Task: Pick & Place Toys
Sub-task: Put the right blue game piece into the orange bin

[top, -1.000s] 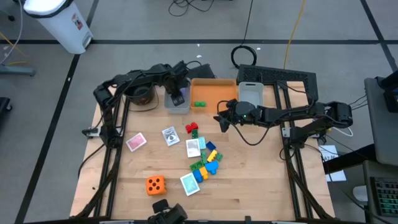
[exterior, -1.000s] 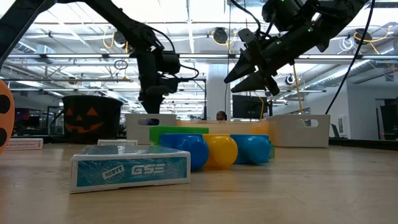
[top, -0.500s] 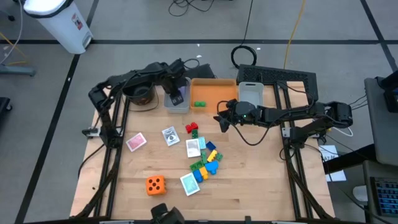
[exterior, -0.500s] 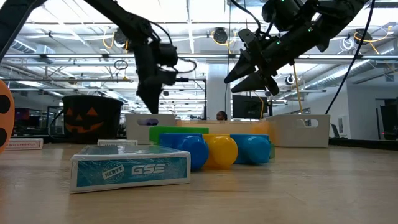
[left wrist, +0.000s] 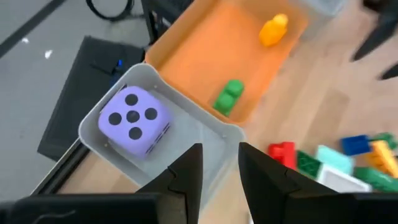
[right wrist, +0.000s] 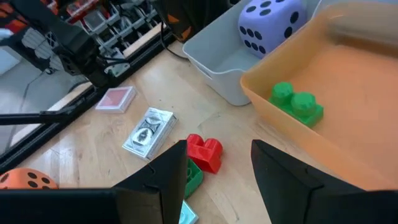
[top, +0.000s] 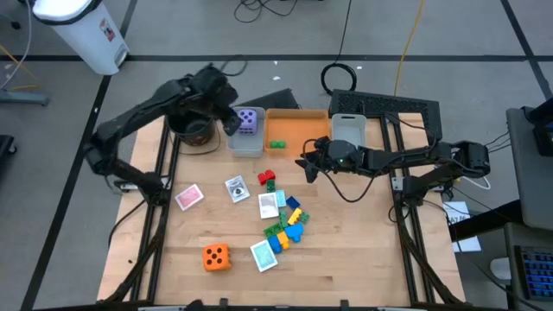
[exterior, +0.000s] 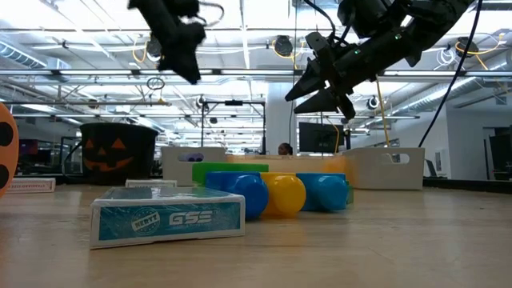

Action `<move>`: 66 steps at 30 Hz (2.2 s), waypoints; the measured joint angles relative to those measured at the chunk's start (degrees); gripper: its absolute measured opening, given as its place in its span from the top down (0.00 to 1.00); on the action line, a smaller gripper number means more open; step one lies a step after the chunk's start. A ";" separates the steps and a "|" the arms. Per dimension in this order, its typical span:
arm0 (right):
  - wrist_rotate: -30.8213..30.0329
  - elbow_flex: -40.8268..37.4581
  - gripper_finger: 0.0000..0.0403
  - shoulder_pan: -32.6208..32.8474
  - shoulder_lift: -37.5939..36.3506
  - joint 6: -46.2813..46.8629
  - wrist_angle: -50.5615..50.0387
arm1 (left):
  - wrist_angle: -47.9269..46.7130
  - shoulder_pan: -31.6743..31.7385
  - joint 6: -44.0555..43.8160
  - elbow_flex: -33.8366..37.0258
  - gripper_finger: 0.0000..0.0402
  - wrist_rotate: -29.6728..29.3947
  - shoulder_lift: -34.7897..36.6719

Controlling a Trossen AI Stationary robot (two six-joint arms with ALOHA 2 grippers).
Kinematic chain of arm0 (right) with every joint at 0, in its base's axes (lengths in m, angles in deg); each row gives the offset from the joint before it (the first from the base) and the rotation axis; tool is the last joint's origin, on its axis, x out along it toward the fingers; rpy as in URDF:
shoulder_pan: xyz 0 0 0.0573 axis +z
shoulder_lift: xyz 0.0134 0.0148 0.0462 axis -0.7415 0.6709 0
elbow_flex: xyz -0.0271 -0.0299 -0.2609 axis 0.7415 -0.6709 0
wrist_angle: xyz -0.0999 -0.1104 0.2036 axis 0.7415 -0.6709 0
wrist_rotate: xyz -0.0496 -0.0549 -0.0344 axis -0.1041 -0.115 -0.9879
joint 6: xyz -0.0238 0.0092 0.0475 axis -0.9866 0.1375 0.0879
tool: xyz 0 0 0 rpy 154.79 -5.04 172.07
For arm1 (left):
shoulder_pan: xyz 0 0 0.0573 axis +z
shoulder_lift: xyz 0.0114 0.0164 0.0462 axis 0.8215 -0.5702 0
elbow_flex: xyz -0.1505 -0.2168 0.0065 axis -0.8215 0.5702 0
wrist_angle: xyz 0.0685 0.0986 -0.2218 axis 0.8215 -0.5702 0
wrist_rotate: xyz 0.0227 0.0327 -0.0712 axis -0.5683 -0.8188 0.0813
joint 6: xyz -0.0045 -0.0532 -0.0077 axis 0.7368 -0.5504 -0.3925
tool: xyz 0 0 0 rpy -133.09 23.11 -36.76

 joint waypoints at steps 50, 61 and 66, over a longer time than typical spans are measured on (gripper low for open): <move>13.24 22.82 0.59 26.90 21.82 -16.48 -34.81 | 38.07 -29.20 -25.43 43.45 0.74 5.47 21.19; 13.38 22.82 0.51 25.00 22.21 -17.12 -34.70 | 37.88 -29.63 -26.09 43.45 0.74 5.45 21.17; 13.37 22.82 0.40 24.72 22.21 -17.33 -34.67 | 37.85 -29.63 -26.04 43.45 0.74 5.45 21.17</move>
